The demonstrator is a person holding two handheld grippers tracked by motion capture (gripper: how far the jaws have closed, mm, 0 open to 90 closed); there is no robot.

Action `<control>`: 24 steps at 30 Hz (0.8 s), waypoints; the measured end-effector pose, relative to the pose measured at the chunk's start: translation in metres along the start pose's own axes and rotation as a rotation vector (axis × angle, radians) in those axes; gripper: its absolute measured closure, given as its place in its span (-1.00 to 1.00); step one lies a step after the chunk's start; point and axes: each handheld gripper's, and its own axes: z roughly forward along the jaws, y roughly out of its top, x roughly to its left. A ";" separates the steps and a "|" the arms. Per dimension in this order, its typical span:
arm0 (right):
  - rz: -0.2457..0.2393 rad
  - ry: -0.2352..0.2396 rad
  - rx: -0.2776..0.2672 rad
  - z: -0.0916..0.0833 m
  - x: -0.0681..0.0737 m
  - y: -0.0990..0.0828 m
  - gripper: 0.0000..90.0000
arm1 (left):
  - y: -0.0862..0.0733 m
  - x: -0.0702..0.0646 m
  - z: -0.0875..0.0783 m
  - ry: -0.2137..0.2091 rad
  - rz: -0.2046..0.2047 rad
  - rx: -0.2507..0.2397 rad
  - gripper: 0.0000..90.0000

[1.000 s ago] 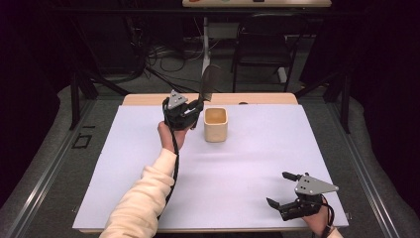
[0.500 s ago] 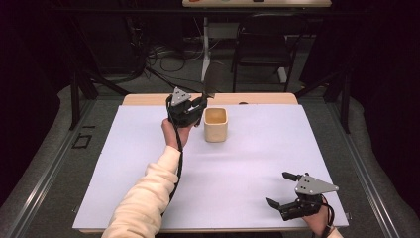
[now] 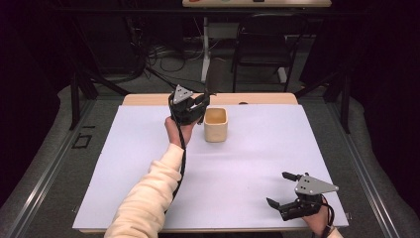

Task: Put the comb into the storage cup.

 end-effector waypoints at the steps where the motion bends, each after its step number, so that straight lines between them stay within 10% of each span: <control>1: 0.001 0.001 0.000 0.000 0.000 0.000 -0.99 | 0.000 0.000 0.001 0.000 0.000 -0.003 0.60; 24: 0.004 0.001 -0.001 -0.001 0.000 0.000 -0.99 | 0.001 -0.006 0.015 -0.024 -0.013 -0.033 0.60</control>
